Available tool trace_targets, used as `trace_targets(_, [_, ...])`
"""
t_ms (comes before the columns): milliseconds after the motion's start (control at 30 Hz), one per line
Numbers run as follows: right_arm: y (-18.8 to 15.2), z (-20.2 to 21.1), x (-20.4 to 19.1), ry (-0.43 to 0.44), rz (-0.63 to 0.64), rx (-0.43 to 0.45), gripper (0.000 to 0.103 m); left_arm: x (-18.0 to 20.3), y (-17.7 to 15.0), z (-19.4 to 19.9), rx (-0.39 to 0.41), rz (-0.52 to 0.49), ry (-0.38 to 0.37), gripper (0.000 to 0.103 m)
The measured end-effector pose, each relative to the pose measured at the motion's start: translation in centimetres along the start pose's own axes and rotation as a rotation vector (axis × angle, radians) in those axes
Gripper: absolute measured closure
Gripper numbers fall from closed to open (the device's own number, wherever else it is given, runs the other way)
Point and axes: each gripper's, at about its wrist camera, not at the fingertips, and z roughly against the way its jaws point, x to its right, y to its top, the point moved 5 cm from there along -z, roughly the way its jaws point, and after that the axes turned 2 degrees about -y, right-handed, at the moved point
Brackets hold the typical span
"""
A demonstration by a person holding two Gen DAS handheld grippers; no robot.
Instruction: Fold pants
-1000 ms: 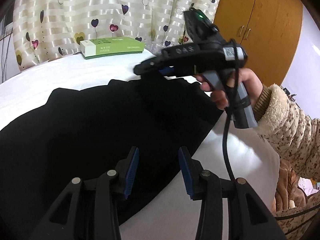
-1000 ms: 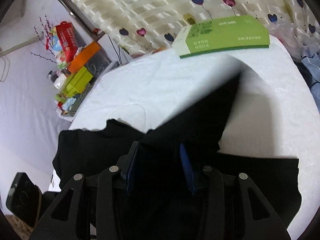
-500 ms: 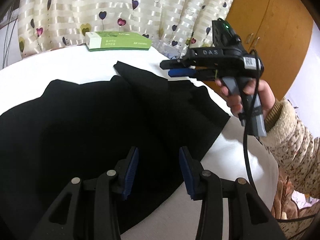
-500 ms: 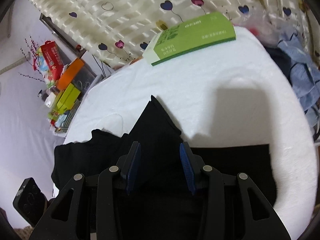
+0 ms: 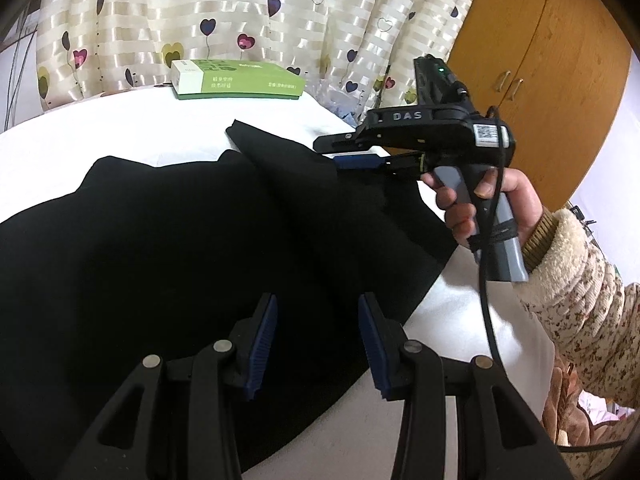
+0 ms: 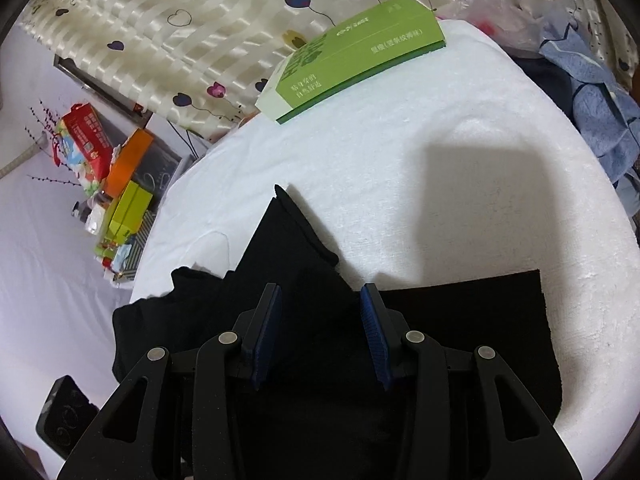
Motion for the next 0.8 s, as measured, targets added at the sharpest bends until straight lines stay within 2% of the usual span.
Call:
trace_targets(67, [-0.1, 0.2, -0.3, 0.005, 0.013, 0.003, 0.079, 0.0, 0.2, -0.2, 0.001, 0.005, 0.004, 0.058])
trace_targets(100, [-0.2, 0.4, -0.4, 0.005, 0.021, 0.007, 0.095, 0.0, 0.2, -0.3, 0.003, 0.007, 0.002, 0.058])
trace_targets(133, [-0.2, 0.6, -0.4, -0.001, 0.03, 0.019, 0.099, 0.1, 0.3, -0.4, 0.005, 0.009, 0.0, 0.059])
trace_targets(267, [-0.2, 2.3, -1.0, -0.006, 0.054, 0.075, 0.099, 0.3, 0.7, -0.9, 0.004, 0.012, 0.012, 0.061])
trace_targets(333, [-0.2, 3.7, -1.1, 0.001, 0.053, 0.11, 0.099, 0.5, 0.8, -0.7, 0.011, 0.004, 0.005, 0.078])
trace_targets(433, [-0.5, 6.4, -1.3, -0.006, 0.061, 0.17, 0.099, 1.2, 0.9, -0.5, 0.014, -0.024, 0.008, 0.089])
trace_targets(667, [-3.0, 13.3, 0.0, -0.018, 0.026, 0.293, 0.099, 3.8, 0.9, 0.2, 0.032, -0.084, -0.041, 0.096])
trace_targets(800, [-6.0, 14.6, 2.5, -0.057, -0.041, 0.296, 0.099, 5.2, 0.6, 0.2, 0.022, -0.111, -0.083, 0.097])
